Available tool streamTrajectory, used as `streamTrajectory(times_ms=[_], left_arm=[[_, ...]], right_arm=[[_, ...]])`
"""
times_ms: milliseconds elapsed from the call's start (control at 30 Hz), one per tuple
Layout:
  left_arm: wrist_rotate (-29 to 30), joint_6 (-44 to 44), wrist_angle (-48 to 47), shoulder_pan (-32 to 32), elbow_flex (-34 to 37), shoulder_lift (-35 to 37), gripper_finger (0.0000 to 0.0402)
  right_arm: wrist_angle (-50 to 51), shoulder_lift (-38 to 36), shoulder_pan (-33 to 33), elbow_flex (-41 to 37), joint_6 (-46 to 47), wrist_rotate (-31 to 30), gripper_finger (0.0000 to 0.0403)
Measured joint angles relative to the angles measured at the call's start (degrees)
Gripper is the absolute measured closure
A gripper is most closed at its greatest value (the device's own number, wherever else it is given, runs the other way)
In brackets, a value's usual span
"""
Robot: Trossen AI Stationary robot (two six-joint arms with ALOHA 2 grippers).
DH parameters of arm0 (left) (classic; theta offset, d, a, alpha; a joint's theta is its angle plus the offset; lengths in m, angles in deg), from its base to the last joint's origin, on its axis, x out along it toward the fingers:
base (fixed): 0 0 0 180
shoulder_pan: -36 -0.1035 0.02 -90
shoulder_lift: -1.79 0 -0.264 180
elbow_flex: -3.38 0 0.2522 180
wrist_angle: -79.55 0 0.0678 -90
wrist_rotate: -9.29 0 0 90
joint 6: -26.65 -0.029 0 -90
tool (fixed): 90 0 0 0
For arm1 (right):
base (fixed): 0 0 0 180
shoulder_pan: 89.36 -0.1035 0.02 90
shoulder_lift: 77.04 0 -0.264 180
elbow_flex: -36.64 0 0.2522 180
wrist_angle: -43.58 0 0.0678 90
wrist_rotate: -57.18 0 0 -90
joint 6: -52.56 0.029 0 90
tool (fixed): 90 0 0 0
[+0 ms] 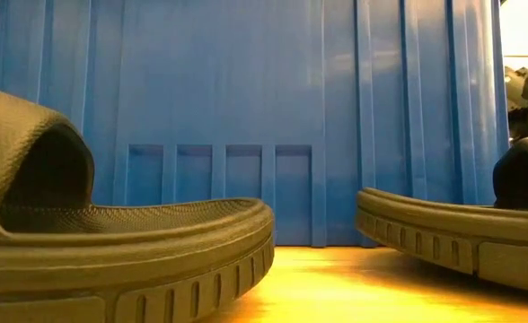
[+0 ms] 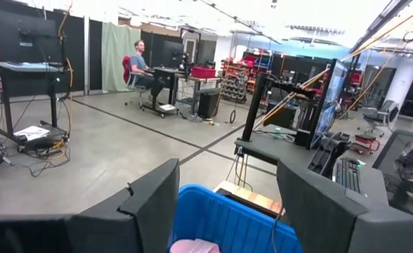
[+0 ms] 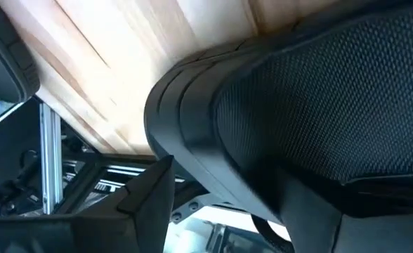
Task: Pick and place slides into bin
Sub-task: Put the black slide into the blue bin
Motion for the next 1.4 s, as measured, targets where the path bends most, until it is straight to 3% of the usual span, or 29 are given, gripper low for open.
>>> streamTrajectory(times_ms=[167, 500, 1033, 1233, 1400], left_arm=[[0.02, -0.35, 0.53, 0.00, -0.07, 0.11, 0.0176], [0.00, -0.31, 0.62, 0.00, -0.07, 0.20, 0.0176], [0.00, -0.20, 0.62, 0.00, -0.09, 0.24, 0.0176], [0.00, -0.20, 0.65, 0.00, -0.09, 0.24, 0.0176], [0.00, -0.20, 0.99, 0.00, -0.07, 0.22, 0.0176]], right_arm=[[0.08, -0.02, 0.02, 0.00, -0.52, -0.14, 0.0232], [1.10, -0.22, 0.02, 0.12, 0.19, 0.95, 0.0383], [13.49, -7.09, 0.02, 9.28, 1.25, 0.79, 0.0390], [14.38, -10.64, 0.02, 16.56, 6.40, 0.53, 0.0391], [15.56, -13.92, 0.20, 24.75, 11.31, -4.50, 0.0391]])
